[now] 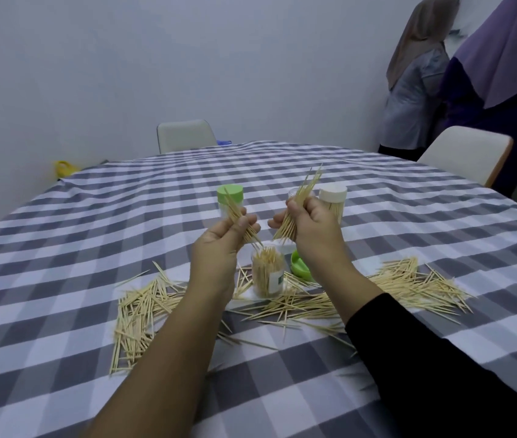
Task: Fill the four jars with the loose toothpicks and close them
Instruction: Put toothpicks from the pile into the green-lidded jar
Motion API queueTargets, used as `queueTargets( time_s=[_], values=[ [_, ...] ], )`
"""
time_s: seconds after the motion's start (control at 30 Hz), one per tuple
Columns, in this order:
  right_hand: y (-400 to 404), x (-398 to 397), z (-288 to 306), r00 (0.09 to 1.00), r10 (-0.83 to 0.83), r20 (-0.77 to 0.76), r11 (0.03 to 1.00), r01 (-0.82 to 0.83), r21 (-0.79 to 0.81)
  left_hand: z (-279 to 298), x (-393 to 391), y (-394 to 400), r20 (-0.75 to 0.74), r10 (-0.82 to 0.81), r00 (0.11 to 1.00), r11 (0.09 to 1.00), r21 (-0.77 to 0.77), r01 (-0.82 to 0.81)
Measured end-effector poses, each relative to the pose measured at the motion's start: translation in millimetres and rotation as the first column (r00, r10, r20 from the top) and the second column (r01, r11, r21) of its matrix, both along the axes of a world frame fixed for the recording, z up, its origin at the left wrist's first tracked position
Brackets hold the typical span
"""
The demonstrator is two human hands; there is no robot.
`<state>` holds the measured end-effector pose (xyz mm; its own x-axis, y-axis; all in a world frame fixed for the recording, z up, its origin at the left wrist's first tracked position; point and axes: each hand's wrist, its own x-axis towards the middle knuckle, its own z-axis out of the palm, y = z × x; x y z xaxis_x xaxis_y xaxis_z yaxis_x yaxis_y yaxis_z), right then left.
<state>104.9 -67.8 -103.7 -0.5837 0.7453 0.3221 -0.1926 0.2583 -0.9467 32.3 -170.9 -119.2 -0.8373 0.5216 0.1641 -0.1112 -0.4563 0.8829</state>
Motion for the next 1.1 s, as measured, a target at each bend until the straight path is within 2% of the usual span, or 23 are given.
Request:
queueTargets(
  time_s=[0.1, 0.23, 0.53, 0.7, 0.9, 1.1],
  values=[
    [-6, -3, -7, 1.000, -0.009, 0.027, 0.999, 0.010, -0.038, -8, 2, 3, -0.058, 0.018, 0.998, 0.993, -0.118, -0.025],
    [-14, -7, -16, 0.991, -0.007, 0.137, 0.998, 0.016, -0.062, -16, 2, 5, -0.085, 0.041, 0.996, 0.972, -0.227, -0.060],
    [-21, -7, -25, 0.979, 0.012, 0.202, 1.000, -0.009, -0.016, -21, 6, 7, -0.047, -0.039, 0.998, 0.952, -0.304, 0.023],
    [-18, -4, -23, 0.977, 0.073, 0.199, 0.997, -0.074, 0.001, -20, 2, 3, -0.107, -0.093, 0.990, 0.935, -0.351, 0.050],
    [-17, 1, -20, 0.978, 0.151, 0.144, 0.985, -0.137, -0.101, -14, 6, 0, -0.156, -0.142, 0.977, 0.930, -0.359, 0.078],
    [-17, 5, -16, 0.975, 0.124, 0.186, 0.988, -0.102, -0.120, -10, 13, -4, -0.272, -0.192, 0.943, 0.858, -0.514, 0.027]
  ],
)
